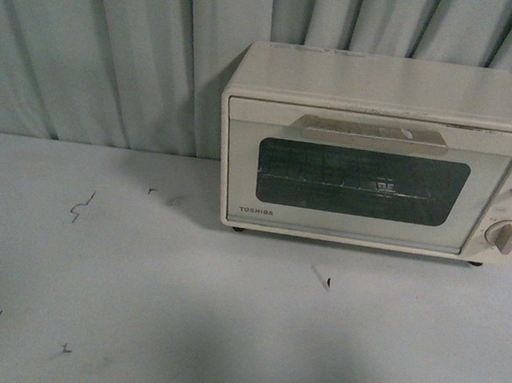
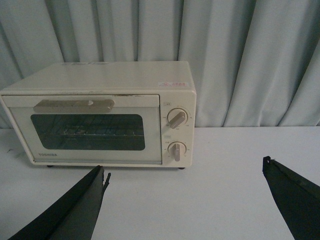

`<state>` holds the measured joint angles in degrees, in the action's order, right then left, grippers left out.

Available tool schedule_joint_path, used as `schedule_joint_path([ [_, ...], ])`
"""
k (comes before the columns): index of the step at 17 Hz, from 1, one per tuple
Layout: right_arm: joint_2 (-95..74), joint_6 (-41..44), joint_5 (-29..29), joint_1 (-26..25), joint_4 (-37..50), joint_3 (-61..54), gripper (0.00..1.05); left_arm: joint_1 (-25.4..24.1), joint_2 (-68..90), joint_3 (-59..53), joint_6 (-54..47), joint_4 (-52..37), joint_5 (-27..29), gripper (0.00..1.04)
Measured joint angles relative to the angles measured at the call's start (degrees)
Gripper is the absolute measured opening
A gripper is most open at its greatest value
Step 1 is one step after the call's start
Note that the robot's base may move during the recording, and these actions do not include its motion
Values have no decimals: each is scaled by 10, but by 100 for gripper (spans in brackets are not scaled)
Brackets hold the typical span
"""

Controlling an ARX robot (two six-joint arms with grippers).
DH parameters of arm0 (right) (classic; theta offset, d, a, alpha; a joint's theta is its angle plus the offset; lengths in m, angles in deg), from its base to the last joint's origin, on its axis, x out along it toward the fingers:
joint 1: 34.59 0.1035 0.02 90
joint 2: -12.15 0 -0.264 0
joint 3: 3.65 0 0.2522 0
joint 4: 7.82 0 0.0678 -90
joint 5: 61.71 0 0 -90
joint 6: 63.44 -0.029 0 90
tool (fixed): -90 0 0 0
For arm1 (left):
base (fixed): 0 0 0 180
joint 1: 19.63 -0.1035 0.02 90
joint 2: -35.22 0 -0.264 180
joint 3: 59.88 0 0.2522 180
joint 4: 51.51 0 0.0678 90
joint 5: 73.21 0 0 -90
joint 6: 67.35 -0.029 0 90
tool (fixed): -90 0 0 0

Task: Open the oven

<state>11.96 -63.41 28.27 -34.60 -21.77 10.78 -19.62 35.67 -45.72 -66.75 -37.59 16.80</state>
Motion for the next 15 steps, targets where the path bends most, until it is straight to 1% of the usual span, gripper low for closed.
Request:
schedule_joint_path([
  [1, 0, 0, -1, 0, 0, 0, 98, -24, 43, 37, 62, 108, -83, 98],
  [2, 0, 0, 0, 0, 0, 0, 98, 14, 144, 74, 188, 155, -144, 98],
  [3, 0, 0, 0, 0, -1, 0, 98, 87, 192, 67, 301, 128, -139, 98],
  [4, 0, 0, 0, 0, 0, 0, 98, 164, 257, 60, 436, 54, -96, 98],
  [5, 0, 0, 0, 0, 0, 0, 98, 217, 343, 62, 536, -31, -50, 98],
  [6, 0, 0, 0, 0, 0, 0, 98, 251, 442, 69, 620, -114, -29, 98],
  [8, 0, 0, 0, 0, 0, 0, 98, 274, 617, 106, 733, -246, -6, 98],
  [10, 0, 0, 0, 0, 0, 0, 98, 299, 750, 153, 789, -342, 10, 98],
  [12, 0, 0, 0, 0, 0, 0, 98, 320, 874, 193, 833, -397, 23, 98],
  [15, 0, 0, 0, 0, 0, 0, 98, 331, 1000, 249, 870, -446, 35, 98],
])
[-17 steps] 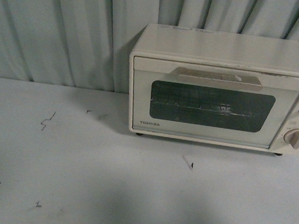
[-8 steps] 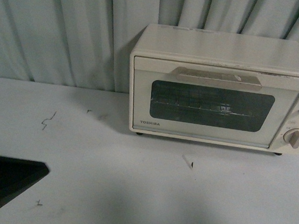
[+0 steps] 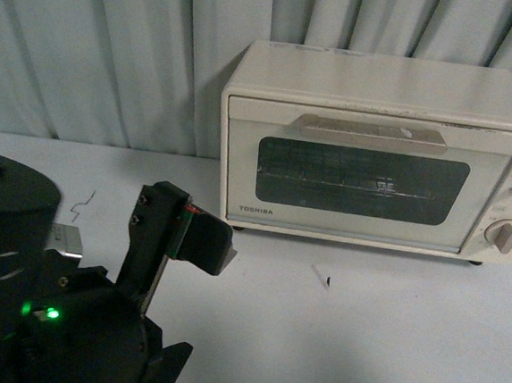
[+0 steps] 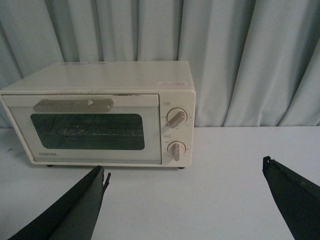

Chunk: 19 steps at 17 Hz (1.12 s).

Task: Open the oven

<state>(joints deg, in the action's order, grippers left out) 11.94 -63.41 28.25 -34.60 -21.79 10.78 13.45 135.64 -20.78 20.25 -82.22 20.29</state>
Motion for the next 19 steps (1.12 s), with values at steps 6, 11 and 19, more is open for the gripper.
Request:
schedule_joint_path([
  [6, 0, 0, 0, 0, 0, 0, 98, 7, 153, 114, 31, -15, 12, 98],
  [11, 0, 0, 0, 0, 0, 0, 98, 6, 201, 162, 40, -6, 16, 98],
  [19, 0, 0, 0, 0, 0, 0, 98, 20, 240, 221, 65, 12, 32, 98],
])
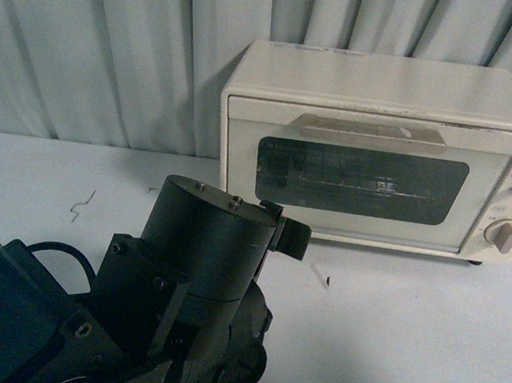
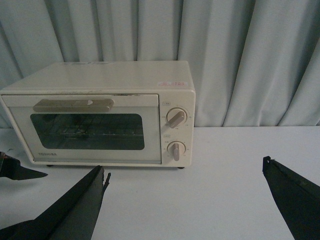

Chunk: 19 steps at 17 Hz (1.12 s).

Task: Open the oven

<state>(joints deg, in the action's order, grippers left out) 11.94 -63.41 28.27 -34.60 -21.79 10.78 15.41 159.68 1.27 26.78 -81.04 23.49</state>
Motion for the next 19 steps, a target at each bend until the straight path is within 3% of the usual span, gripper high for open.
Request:
schedule_joint_path([
  [14, 0, 0, 0, 0, 0, 0, 98, -5, 2, 5, -1, 6, 1, 98],
  [15, -19, -27, -55, 20, -68, 20, 98, -5, 2, 5, -1, 6, 1, 98],
  [16, -129, -86, -176, 77, -147, 68, 98, -7, 2, 4, -1, 7, 1, 98],
  [17, -216, -121, -239, 75, -102, 85, 98, -6, 2, 4, -2, 6, 2, 98],
  [19, -326, -103, -263, 4, 35, 109, 92, -7, 2, 4, -2, 6, 2, 98],
])
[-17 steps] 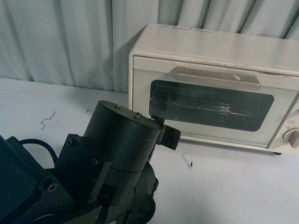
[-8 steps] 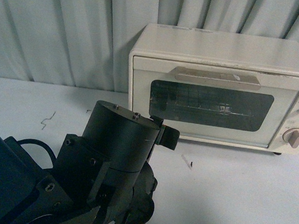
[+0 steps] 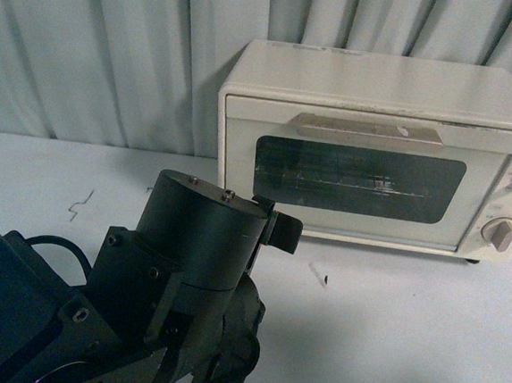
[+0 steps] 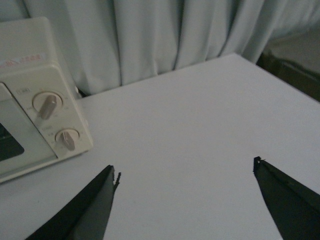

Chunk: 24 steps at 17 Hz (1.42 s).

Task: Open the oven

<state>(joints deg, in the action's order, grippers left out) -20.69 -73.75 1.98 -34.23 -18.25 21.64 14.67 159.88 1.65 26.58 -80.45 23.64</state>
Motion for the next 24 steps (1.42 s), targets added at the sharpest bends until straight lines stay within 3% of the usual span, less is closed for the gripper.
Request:
schedule_joint_path([
  [2, -145, 83, 26, 4, 147, 28, 71, 0, 0, 0, -1, 0, 0, 98],
  [4, -286, 142, 26, 58, 253, 55, 47, 0, 0, 0, -2, 0, 0, 98],
  [6, -463, 187, 23, 186, 332, 173, 2, 0, 0, 0, -3, 0, 0, 98],
  [9, -520, 190, 24, 210, 345, 216, 2, 0, 0, 0, -3, 0, 0, 98],
  [24, -694, 148, 66, 210, 352, 364, 2, 0, 0, 0, -3, 0, 0, 98],
])
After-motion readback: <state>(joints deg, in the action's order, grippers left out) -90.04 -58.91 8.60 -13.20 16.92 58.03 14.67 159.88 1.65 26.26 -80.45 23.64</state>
